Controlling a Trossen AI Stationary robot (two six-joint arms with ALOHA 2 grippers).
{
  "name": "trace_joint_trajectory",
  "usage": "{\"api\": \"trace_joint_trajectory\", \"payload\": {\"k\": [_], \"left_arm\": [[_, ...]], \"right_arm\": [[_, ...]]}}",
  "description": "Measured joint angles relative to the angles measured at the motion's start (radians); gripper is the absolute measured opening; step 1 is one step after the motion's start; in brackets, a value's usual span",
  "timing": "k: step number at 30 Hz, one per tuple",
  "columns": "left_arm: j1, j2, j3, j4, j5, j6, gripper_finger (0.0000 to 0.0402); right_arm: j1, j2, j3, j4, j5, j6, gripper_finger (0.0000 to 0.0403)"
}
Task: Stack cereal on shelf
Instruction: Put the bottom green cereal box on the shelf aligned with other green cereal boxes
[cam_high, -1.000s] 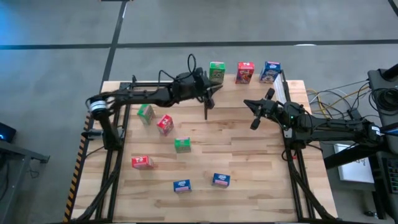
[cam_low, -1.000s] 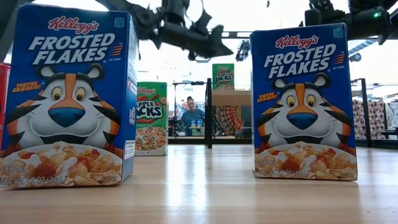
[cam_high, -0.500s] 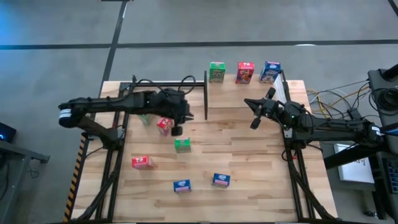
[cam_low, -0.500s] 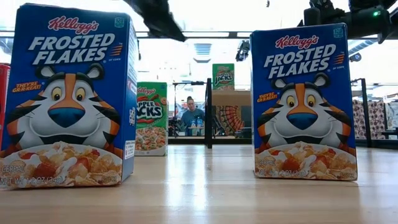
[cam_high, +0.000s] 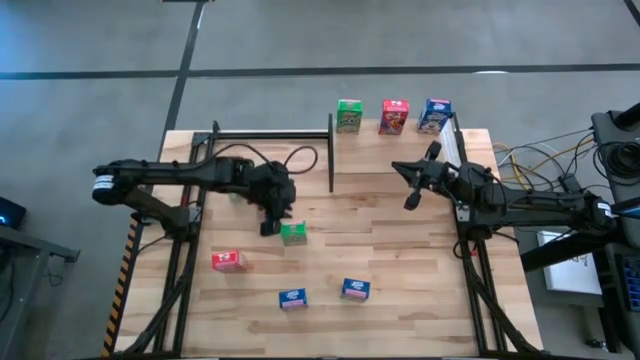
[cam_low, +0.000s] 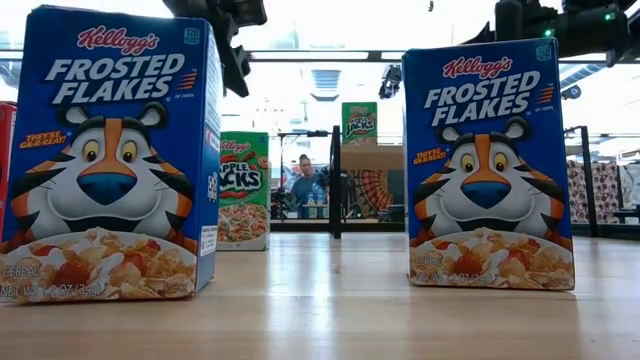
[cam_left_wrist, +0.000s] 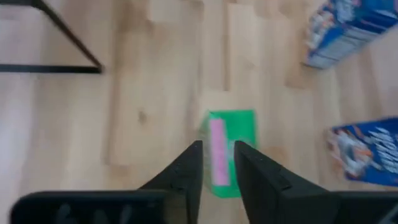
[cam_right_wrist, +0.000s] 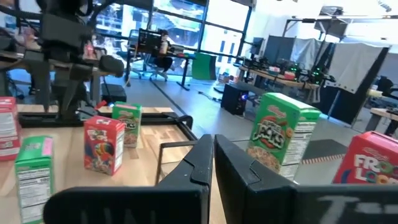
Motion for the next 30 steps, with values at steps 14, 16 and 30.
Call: {"api": "trace_joint_trajectory", "payload": {"k": [14,16,30], "left_arm": [[-0.138,-0.001,-0.140,0.154,-0.118,-0.019,0.0258],[-0.143,-0.001,-0.144,0.158,-0.174,-0.025,0.0261],[-0.149,-0.001,-0.226,0.252,-0.161,-0.087,0.0272]], "right_arm": [[0.095,0.001,-0.001,0.043,-0.026,-0.025,0.0009],[0.111,0.001,-0.001,0.054,-0.027,-0.024,0.0009],[0.155,0.001,-0.002,0.066,-0.027,-0.032,0.0009]]}}
